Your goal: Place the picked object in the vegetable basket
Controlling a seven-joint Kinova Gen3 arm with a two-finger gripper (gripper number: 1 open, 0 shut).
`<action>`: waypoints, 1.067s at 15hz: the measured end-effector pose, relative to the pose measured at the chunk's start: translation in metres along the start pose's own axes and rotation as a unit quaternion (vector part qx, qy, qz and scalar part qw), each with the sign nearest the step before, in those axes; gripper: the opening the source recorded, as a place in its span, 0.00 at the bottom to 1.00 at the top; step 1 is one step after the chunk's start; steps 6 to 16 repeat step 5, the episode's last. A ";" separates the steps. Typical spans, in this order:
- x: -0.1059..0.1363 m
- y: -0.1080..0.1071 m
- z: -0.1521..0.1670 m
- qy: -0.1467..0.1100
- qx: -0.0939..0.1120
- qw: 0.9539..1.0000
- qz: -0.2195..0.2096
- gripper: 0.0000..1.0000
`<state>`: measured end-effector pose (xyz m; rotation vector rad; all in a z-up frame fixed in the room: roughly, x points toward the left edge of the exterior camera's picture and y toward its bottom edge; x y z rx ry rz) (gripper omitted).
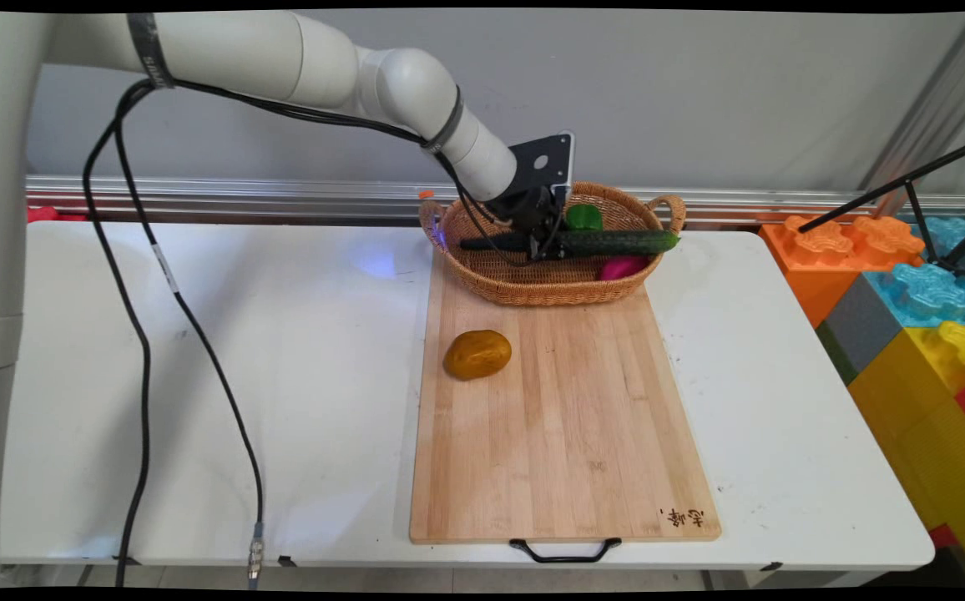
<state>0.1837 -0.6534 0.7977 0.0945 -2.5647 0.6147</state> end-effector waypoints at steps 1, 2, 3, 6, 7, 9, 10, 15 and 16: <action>0.001 -0.002 0.002 0.001 0.000 1.000 -0.002 1.00; 0.005 -0.004 0.003 0.003 -0.001 1.000 -0.007 1.00; 0.007 -0.005 0.003 0.004 -0.003 1.000 -0.012 1.00; 0.016 -0.007 -0.004 0.007 -0.009 1.000 -0.026 1.00; 0.016 -0.007 -0.004 0.007 -0.009 1.000 -0.026 1.00; 0.016 -0.007 -0.004 0.007 -0.009 1.000 -0.026 1.00; 0.016 -0.007 -0.004 0.007 -0.009 1.000 -0.026 1.00; 0.016 -0.007 -0.004 0.007 -0.009 1.000 -0.026 1.00; 0.016 -0.007 -0.004 0.007 -0.009 1.000 -0.026 1.00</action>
